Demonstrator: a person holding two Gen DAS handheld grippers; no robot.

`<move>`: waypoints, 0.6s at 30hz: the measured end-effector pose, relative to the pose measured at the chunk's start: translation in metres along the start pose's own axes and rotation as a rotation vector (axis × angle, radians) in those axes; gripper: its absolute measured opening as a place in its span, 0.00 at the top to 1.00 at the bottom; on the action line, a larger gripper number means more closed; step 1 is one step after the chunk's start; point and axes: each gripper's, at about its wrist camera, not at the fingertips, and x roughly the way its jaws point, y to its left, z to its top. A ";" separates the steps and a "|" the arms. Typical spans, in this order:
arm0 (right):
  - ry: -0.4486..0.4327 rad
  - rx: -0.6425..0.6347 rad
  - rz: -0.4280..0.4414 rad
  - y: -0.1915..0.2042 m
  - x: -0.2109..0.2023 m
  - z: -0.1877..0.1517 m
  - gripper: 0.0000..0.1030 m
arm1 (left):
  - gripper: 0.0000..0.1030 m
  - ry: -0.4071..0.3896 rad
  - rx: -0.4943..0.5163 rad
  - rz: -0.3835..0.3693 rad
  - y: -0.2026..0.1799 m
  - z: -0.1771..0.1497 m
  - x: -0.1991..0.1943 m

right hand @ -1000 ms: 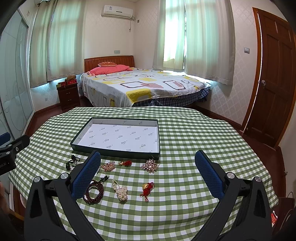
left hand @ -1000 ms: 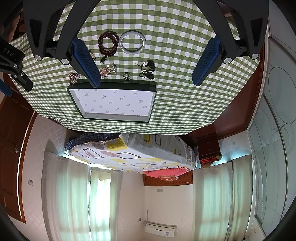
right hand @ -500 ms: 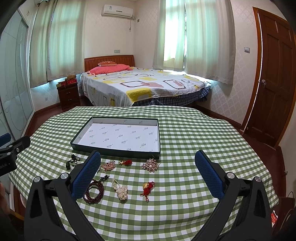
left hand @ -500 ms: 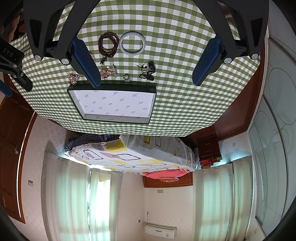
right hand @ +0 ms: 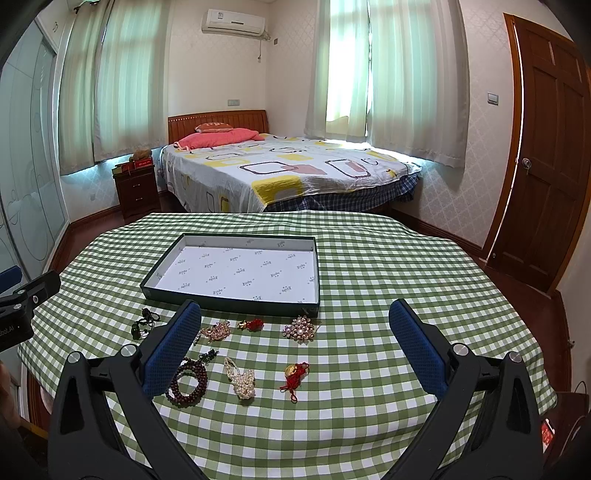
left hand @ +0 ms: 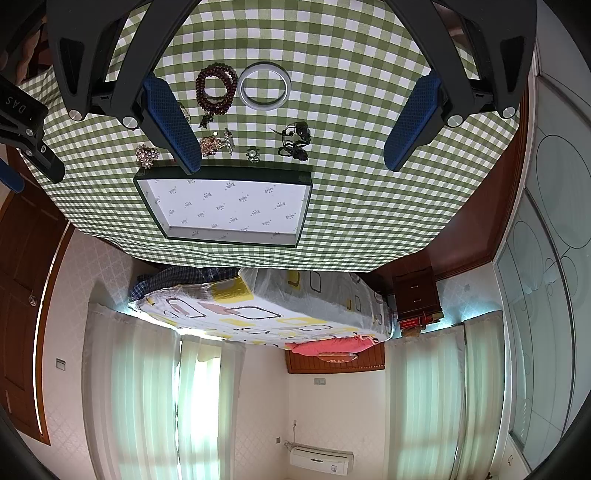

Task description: Organize jewelry

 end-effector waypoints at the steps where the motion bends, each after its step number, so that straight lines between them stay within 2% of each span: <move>1: 0.001 0.001 0.001 -0.001 0.000 0.001 0.04 | 0.07 0.001 0.000 0.000 0.000 0.000 0.000; 18: 0.004 0.004 0.005 -0.002 0.000 0.002 0.04 | 0.07 0.006 0.005 -0.002 -0.002 -0.001 0.001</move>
